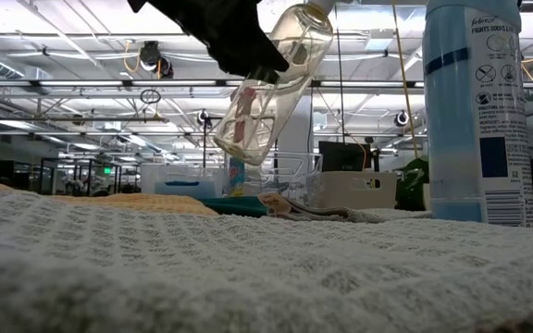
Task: Pick & Place Kitchen Items
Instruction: Put the white spray bottle into the transparent bin
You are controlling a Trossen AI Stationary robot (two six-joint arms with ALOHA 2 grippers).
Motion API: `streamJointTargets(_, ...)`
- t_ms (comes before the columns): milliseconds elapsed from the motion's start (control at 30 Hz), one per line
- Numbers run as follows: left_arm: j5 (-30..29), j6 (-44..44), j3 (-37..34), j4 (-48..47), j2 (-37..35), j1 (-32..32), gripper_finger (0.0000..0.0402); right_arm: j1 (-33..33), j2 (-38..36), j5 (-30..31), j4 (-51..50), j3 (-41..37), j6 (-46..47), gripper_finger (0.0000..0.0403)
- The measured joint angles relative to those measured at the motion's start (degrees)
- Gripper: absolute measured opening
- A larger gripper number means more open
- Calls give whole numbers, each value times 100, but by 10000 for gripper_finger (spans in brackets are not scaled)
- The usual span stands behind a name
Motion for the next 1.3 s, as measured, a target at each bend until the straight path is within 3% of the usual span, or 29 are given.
streamJointTargets(100,100,-11,-69,278,0,17,311,15,-72,395,115,0,-193,106)
streamJointTargets(267,418,-175,-367,956,-4,352,311,129,-451,1672,253,0,-656,187)
streamJointTargets(400,827,-268,-657,1388,-14,683,311,153,-880,2527,262,9,-513,244)
streamJointTargets(600,1833,-410,-1187,2334,-533,1155,311,11,-1484,2541,-633,9,608,292)
streamJointTargets(700,1998,-462,-1544,2773,-969,1386,311,-112,-1673,2540,-904,-158,1054,298)
streamJointTargets(867,2523,-647,-2018,3631,-1403,1629,311,-277,-2004,2512,102,-1271,875,296)
streamJointTargets(967,2730,-719,-2082,3743,-1414,1635,311,-385,-2087,2263,1526,-2109,355,294)
streamJointTargets(1167,2716,-700,-2085,3744,-1396,1612,311,-814,-1910,498,4909,-3503,-410,293)
streamJointTargets(1300,2766,-680,-2085,3754,-1394,1606,311,-1306,-1538,-498,6151,-3698,-314,293)
